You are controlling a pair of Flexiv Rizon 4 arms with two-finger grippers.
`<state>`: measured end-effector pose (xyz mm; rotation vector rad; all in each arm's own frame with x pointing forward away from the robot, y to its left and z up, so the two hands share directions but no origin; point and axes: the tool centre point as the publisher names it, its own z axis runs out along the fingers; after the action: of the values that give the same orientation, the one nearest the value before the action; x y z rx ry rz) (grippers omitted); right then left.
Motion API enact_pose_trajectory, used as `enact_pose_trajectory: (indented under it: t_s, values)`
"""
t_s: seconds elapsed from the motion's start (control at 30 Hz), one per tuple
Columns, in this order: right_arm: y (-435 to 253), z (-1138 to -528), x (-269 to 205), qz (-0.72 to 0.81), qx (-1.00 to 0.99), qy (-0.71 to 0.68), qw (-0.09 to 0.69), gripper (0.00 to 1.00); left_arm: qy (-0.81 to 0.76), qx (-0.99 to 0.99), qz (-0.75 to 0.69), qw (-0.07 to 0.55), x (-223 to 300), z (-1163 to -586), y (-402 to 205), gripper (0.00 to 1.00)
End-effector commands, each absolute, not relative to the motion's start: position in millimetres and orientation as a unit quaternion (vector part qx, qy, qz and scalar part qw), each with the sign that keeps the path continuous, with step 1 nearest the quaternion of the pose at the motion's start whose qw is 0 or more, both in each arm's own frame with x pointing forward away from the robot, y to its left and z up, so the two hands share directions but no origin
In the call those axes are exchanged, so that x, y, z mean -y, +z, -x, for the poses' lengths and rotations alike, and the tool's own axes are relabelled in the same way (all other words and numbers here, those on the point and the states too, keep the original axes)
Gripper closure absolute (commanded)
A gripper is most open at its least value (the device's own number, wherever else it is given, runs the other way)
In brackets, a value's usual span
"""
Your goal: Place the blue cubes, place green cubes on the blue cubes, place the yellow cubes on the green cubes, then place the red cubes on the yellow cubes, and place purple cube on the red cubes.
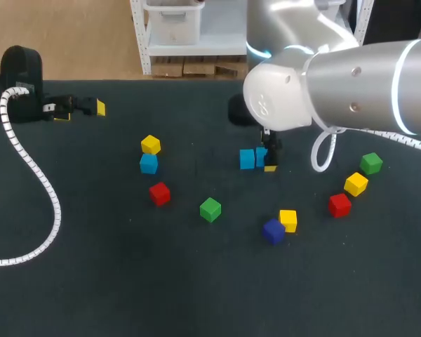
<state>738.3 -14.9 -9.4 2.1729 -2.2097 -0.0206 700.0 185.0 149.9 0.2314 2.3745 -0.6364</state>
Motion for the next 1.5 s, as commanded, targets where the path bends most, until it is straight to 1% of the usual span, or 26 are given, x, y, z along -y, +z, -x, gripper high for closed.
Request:
enact_pose_trajectory:
  t_s: [0.03,0.43,0.8,1.1,1.27,1.5]
  values:
    - [-3,-738,22,-0.696,0.718,-0.008,0.012,0.0,-0.243,-0.908,-0.088,0.33,-185,-700,150,0.0]
    - [37,-751,65,-0.625,0.777,-0.039,-0.058,0.0,-0.243,-0.908,-0.088,0.33,-185,-700,150,0.0]
    - [76,-769,92,-0.506,0.844,-0.052,-0.17,0.0,-0.243,-0.908,-0.088,0.33,-185,-700,150,0.0]
    - [105,-776,107,-0.449,0.858,-0.064,-0.239,0.0,-0.243,-0.908,-0.088,0.33,-185,-700,150,0.0]
    - [120,-773,114,-0.432,0.859,-0.066,-0.267,0.0,-0.243,-0.908,-0.088,0.33,-185,-700,150,0.0]
    - [125,-768,116,-0.43,0.858,-0.063,-0.274,0.0,-0.243,-0.908,-0.088,0.33,-185,-700,150,0.0]
